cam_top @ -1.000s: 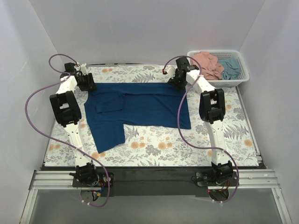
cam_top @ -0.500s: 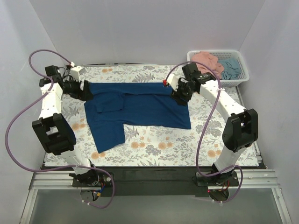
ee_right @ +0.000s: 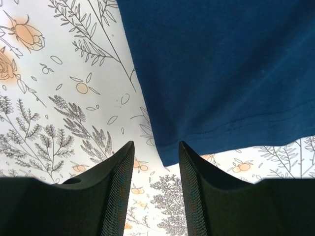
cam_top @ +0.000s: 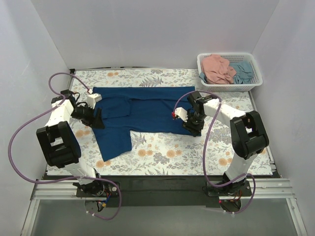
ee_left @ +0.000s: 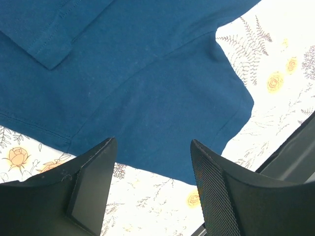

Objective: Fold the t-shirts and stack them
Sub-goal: Fold the tshirt

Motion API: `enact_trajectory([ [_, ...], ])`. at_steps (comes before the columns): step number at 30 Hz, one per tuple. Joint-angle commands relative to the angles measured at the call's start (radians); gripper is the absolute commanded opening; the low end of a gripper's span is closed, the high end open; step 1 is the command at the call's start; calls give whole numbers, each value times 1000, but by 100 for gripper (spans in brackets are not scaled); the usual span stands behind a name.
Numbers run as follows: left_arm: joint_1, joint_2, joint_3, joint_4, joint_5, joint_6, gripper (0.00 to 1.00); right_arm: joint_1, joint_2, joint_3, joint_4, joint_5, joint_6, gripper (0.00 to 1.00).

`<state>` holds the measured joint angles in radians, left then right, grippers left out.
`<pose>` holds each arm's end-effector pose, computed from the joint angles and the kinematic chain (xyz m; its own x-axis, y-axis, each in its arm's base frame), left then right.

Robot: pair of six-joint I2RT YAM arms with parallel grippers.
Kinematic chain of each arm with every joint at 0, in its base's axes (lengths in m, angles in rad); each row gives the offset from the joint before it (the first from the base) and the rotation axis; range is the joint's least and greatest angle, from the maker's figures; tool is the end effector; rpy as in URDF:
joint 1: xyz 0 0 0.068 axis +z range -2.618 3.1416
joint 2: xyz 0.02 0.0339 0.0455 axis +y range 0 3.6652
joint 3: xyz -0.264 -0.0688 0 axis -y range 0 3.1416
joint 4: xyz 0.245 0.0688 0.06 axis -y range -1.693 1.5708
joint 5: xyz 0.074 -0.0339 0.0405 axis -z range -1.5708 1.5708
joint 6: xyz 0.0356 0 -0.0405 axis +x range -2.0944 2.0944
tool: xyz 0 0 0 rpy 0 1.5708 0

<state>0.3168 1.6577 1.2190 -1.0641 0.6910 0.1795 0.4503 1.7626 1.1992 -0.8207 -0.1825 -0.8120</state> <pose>0.2894 0.0710 0.2256 -0.9683 -0.1727 -0.1804 -0.0265 0.7893 -0.6135 0.2941 0.1493 0.1854 -0.2761 -0.9261 -0.2571 -0.9573 0.2887 -0.0120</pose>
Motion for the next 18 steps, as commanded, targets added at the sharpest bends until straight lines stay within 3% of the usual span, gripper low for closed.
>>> enact_trajectory([
  [1,-12,-78,-28,29,-14,14,60,4,-8,-35,51,28,-9,47],
  [10,-16,-116,-76,58,-41,18,60,5,0,-131,143,87,-16,45],
  [13,-22,-137,-102,65,-54,46,60,10,8,-150,164,103,-12,38],
  [16,-31,-179,-151,82,-73,116,58,14,11,-151,175,112,-1,22],
  [18,-53,-205,-209,99,-99,216,54,16,18,-141,175,120,8,2],
])
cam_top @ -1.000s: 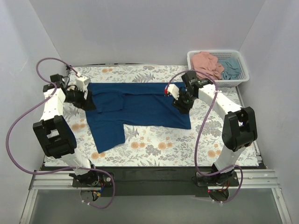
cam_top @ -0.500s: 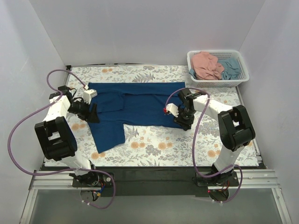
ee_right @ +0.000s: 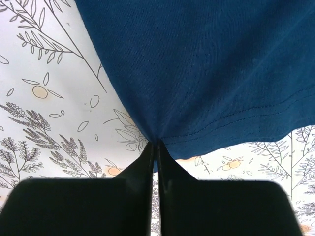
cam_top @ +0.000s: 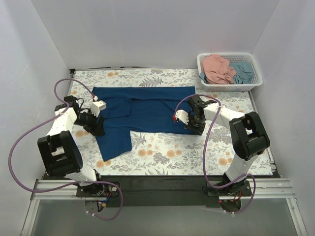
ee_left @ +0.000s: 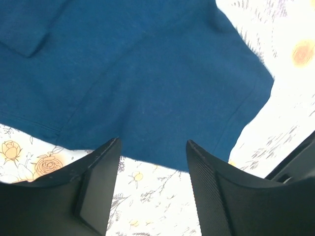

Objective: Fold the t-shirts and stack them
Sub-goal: Fold the tshirt

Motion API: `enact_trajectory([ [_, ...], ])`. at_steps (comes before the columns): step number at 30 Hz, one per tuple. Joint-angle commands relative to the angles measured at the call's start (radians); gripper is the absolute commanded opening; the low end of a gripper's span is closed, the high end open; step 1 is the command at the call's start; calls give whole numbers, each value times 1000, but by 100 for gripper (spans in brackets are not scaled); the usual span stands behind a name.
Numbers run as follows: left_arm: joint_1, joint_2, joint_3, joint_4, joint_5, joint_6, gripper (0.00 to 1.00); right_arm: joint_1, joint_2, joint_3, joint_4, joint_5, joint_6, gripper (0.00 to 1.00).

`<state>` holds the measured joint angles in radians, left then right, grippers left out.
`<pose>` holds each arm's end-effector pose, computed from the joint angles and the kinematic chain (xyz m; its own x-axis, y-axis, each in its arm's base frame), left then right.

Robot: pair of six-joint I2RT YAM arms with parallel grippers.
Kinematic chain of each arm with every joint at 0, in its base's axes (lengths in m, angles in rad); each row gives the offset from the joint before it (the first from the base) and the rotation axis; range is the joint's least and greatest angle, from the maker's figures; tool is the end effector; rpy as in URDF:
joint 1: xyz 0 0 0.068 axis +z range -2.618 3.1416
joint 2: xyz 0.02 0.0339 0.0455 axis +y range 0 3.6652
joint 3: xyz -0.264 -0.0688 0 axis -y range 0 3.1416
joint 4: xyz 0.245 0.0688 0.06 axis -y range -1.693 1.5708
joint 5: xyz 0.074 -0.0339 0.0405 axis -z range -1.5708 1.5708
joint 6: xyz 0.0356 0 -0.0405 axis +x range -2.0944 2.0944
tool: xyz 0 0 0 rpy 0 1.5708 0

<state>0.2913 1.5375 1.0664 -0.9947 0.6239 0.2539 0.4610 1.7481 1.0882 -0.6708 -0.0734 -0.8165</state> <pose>0.2622 0.0569 0.2173 -0.9659 -0.0768 -0.2474 0.0704 0.8413 -0.5360 0.2881 0.1460 0.1642 -0.2610 -0.9411 -0.2147 -0.9484 0.2914 -0.1245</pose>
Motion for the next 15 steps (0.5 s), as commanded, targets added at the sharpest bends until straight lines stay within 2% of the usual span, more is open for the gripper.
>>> enact_trajectory([
  [1,-37,-95,-72,37,-76,177,52,5,34,-24,25,14,19,1],
  [3,-70,-117,-100,60,-121,232,48,7,39,-13,22,20,20,1],
  [15,-213,-103,-266,257,-335,323,49,7,45,21,-3,32,33,1],
])
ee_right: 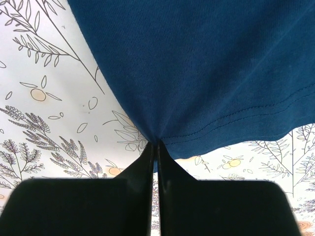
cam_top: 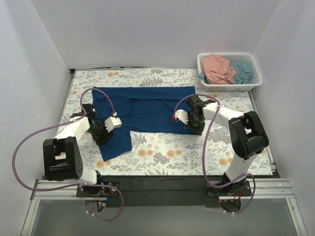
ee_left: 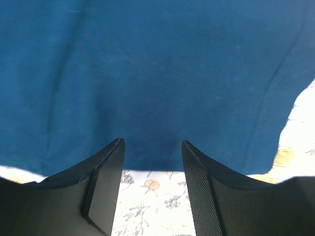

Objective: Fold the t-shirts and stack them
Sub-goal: Fold the tshirt

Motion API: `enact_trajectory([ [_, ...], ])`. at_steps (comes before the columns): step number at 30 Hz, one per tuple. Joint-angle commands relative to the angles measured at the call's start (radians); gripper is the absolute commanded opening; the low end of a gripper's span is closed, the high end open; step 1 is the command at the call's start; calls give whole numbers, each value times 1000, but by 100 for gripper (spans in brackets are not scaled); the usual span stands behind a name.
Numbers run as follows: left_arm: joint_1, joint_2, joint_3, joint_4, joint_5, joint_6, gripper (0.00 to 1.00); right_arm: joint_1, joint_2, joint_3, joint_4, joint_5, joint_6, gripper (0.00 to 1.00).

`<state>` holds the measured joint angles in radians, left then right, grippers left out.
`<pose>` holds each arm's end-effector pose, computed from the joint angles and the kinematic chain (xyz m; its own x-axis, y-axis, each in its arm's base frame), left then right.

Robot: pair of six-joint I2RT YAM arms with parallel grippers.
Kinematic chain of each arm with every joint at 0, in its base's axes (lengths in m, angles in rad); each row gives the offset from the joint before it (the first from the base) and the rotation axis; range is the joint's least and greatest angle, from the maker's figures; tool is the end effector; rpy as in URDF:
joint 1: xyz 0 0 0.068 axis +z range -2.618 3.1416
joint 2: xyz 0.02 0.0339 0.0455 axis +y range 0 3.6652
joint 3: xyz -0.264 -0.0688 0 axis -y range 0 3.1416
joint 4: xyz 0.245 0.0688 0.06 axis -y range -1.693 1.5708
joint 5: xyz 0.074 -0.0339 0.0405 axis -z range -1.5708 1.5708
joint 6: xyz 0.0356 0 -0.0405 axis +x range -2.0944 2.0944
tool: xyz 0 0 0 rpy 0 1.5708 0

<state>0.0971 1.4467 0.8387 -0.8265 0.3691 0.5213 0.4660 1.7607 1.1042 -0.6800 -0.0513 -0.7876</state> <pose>0.2374 0.0102 0.1786 -0.8758 0.3814 -0.2958 0.4550 0.8569 -0.2423 0.2904 0.1481 0.1642 -0.2876 -0.9368 -0.1991 -0.9399 0.3160 -0.1293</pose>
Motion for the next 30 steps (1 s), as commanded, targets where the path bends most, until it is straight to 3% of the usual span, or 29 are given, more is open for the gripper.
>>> enact_trajectory([
  [1,-23,7,-49,105,-94,59,49,2,33,0,8,11,5,1],
  [5,-27,44,-84,141,-136,81,44,0,34,-6,7,11,7,1],
  [10,-27,-9,-131,87,-131,91,12,5,3,-43,-6,5,7,1],
  [11,-27,-55,-139,55,-131,94,2,8,-7,-53,-12,7,4,1],
  [12,-27,-80,-148,41,-131,98,0,13,-29,-76,-12,8,5,1],
  [15,-13,-189,-159,-40,-87,83,0,19,-79,-101,-41,-19,21,1],
  [20,33,-240,-55,-144,-6,28,0,22,-171,-121,-96,-45,25,1],
  [30,50,-45,281,-134,116,-116,0,-13,-132,83,-171,-13,-19,1],
])
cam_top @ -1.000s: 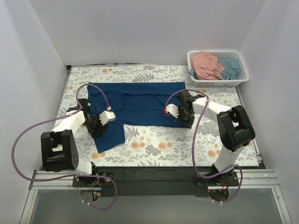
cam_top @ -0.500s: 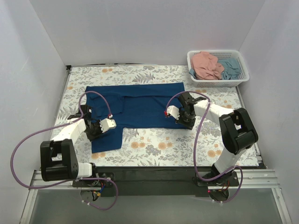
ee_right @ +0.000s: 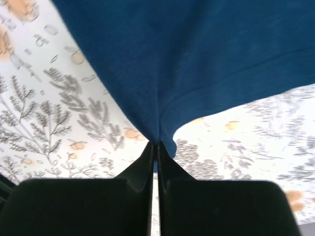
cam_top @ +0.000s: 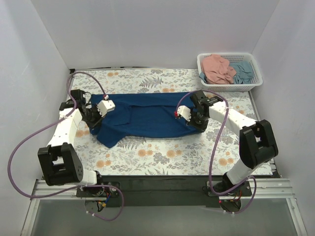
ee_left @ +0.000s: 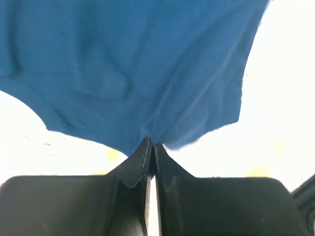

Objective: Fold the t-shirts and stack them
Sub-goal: Fold the tshirt

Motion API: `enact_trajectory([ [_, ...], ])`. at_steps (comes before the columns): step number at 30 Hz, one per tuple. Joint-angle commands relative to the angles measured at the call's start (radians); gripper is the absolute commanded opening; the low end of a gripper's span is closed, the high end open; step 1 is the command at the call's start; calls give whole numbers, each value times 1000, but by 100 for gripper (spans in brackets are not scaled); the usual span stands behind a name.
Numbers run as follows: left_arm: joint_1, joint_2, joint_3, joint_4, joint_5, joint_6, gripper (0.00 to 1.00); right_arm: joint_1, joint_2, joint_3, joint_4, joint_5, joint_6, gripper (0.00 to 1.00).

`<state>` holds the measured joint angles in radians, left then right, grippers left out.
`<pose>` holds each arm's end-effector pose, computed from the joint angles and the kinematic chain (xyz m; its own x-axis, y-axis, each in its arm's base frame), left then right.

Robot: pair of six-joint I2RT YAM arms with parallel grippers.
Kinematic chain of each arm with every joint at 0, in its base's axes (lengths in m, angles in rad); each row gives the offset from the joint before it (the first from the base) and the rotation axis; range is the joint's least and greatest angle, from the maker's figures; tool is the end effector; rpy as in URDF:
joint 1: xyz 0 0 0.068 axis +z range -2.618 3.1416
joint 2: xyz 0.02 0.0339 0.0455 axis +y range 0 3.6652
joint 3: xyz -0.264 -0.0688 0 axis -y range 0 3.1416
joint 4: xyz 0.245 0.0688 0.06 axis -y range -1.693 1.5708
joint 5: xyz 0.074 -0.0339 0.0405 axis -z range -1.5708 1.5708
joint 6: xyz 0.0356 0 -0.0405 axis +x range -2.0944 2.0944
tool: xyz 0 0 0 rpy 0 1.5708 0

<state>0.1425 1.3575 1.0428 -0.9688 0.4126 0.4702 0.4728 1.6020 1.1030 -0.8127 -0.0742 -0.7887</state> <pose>0.2454 0.0208 0.2505 -0.8543 0.2967 -0.4268 0.4144 0.8845 -0.2144 0.2660 0.1390 0.2070 -0.2723 -0.9340 -0.2314 -0.9425 0.3073 -0.1313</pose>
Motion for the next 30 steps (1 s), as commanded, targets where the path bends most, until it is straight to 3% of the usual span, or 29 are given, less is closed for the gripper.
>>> enact_trajectory([
  [1,3,63,103,15,78,-77,0,-25,38,104,-46,10,-24,1],
  [13,3,392,439,48,38,-134,0,-82,236,386,-71,48,-99,1],
  [20,3,488,496,90,12,-137,0,-115,351,508,-79,70,-158,1],
  [30,2,509,491,139,-5,-157,0,-125,449,606,-82,99,-190,1],
])
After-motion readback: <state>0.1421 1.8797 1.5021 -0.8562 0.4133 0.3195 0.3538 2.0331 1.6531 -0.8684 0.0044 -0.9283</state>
